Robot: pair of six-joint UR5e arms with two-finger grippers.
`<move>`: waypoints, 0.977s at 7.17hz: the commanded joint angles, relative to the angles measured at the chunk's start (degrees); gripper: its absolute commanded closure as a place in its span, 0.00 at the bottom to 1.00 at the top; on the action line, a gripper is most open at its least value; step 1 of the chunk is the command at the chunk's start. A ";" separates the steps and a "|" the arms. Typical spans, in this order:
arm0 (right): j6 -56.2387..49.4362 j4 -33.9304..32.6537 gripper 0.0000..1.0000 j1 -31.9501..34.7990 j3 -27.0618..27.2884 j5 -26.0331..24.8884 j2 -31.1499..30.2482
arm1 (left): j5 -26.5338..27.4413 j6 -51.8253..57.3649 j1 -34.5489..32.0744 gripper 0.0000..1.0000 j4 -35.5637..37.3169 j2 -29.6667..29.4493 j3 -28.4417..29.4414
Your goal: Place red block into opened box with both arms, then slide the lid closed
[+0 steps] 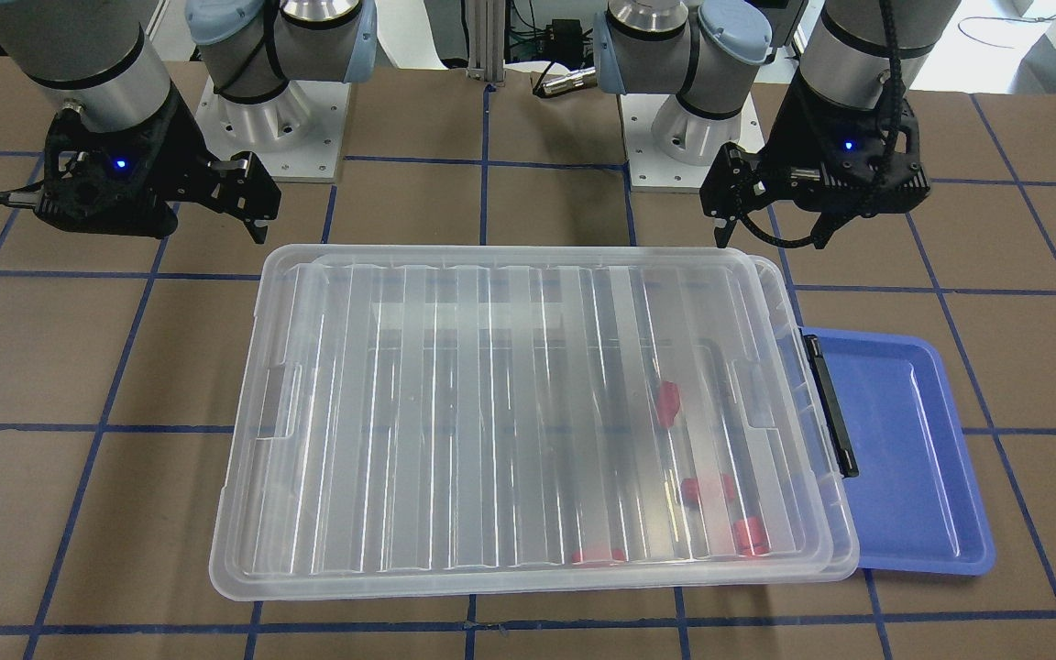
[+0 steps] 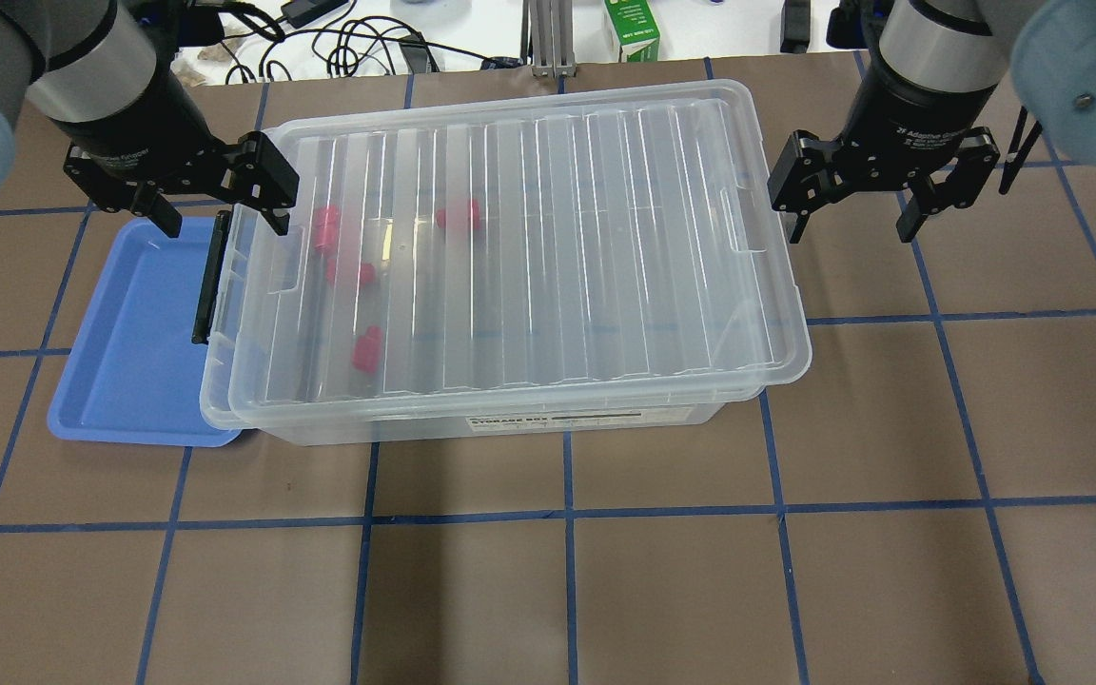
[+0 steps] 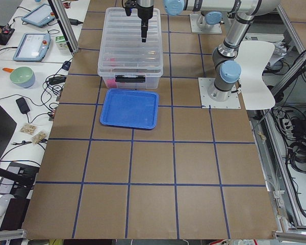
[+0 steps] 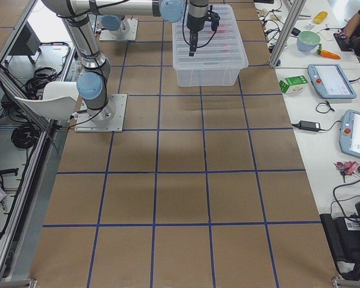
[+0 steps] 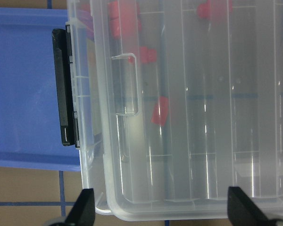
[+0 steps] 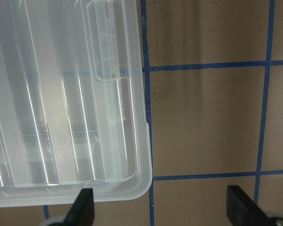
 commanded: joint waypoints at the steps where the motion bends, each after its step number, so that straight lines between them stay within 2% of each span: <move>1: 0.09 -0.12 0.00 0.04 -0.08 -0.44 -0.76 | -0.02 0.06 0.29 0.00 0.52 -0.52 0.20; 2: 0.00 -0.38 0.00 0.04 0.62 -0.10 -1.37 | -1.23 0.15 0.29 0.00 2.79 -0.35 0.81; 7: -0.52 -1.62 0.00 0.04 0.80 0.17 -1.29 | -1.07 0.15 2.05 0.00 1.67 -0.43 -0.15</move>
